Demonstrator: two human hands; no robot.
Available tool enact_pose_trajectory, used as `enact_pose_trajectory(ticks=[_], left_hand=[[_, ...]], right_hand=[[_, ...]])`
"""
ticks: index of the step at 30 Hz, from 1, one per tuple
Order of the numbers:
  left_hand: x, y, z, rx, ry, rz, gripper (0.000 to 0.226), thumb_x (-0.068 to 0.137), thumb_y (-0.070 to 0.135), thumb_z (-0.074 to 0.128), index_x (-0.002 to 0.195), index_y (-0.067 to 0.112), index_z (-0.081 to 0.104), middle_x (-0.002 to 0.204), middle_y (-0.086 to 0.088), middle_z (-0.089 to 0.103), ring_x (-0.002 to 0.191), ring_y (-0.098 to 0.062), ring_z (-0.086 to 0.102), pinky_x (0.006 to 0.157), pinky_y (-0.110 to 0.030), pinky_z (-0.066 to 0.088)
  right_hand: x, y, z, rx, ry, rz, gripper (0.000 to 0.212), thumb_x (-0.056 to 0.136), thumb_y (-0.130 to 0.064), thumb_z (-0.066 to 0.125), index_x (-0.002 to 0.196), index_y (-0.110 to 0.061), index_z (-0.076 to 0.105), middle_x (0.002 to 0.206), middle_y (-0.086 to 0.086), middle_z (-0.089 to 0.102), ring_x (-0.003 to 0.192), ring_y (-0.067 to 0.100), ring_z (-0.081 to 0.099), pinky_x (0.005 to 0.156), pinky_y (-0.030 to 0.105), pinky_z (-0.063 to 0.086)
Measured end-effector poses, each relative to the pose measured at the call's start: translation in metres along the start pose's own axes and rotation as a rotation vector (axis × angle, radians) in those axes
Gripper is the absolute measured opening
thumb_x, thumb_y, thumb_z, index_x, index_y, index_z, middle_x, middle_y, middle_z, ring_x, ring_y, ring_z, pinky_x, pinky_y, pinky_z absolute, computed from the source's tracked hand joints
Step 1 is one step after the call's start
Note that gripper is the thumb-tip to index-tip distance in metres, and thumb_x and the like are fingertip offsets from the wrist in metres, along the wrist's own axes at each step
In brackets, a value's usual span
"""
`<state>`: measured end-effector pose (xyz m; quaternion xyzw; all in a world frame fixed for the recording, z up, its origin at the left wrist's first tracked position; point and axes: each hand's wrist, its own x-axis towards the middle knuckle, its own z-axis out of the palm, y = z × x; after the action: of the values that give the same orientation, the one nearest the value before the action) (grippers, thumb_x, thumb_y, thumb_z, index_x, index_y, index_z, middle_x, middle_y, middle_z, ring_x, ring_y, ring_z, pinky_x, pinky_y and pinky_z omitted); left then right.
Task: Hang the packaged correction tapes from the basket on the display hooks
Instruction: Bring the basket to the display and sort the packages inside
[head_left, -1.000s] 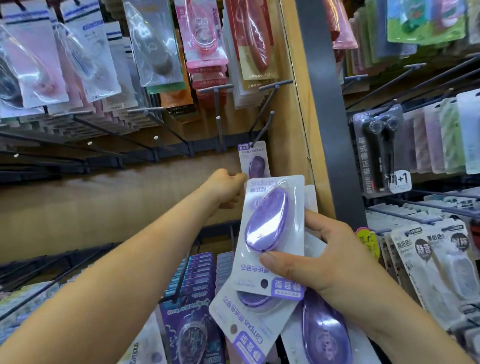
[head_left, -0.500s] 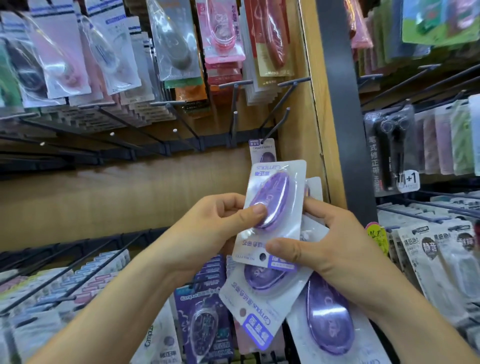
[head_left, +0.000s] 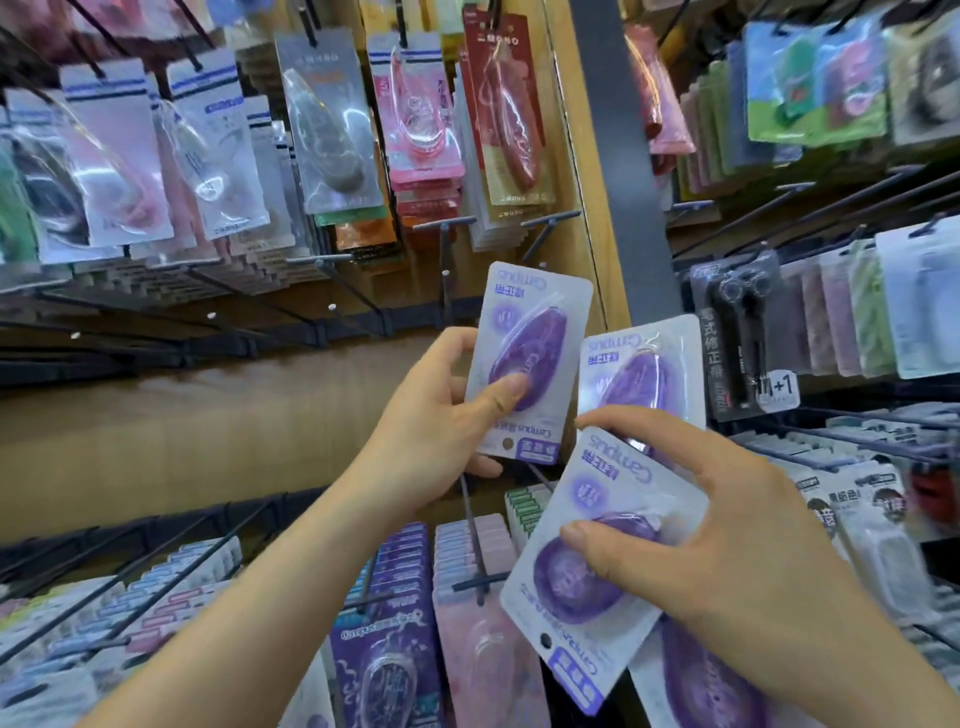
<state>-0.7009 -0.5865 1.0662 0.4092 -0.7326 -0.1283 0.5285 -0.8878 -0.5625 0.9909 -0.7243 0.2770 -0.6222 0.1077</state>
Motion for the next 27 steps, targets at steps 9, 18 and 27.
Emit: enact_pose_trajectory(ticks=[9, 18, 27], left_hand=[[-0.005, 0.007, -0.049, 0.131, -0.132, -0.001, 0.035, 0.057, 0.028, 0.084, 0.091, 0.022, 0.076, 0.092, -0.004, 0.077, 0.082, -0.017, 0.073, 0.074, -0.036, 0.059], [-0.003, 0.024, -0.071, 0.193, -0.475, 0.053, 0.039, 0.068, 0.009, 0.077, 0.103, 0.024, 0.077, 0.1, -0.001, 0.077, 0.087, -0.009, 0.072, 0.075, -0.019, 0.055], [0.009, 0.001, -0.014, -0.571, 0.209, -0.057, 0.054, 0.059, 0.03, 0.082, 0.108, 0.018, 0.061, 0.09, -0.007, 0.072, 0.067, -0.018, 0.07, 0.056, -0.034, 0.059]], right_hand=[[0.012, -0.006, -0.02, 0.424, 0.003, -0.09, 0.052, 0.054, -0.018, 0.086, 0.102, -0.032, 0.071, 0.08, -0.016, 0.072, 0.066, -0.003, 0.065, 0.061, 0.007, 0.049], [0.017, -0.002, 0.004, 0.325, 0.02, -0.101, 0.053, 0.061, -0.019, 0.093, 0.104, -0.038, 0.069, 0.088, -0.015, 0.072, 0.075, -0.001, 0.066, 0.07, 0.009, 0.05], [0.011, 0.0, 0.032, 0.567, 0.232, -0.032, 0.052, 0.053, -0.019, 0.09, 0.098, -0.04, 0.073, 0.084, -0.01, 0.076, 0.069, 0.003, 0.069, 0.064, 0.013, 0.054]])
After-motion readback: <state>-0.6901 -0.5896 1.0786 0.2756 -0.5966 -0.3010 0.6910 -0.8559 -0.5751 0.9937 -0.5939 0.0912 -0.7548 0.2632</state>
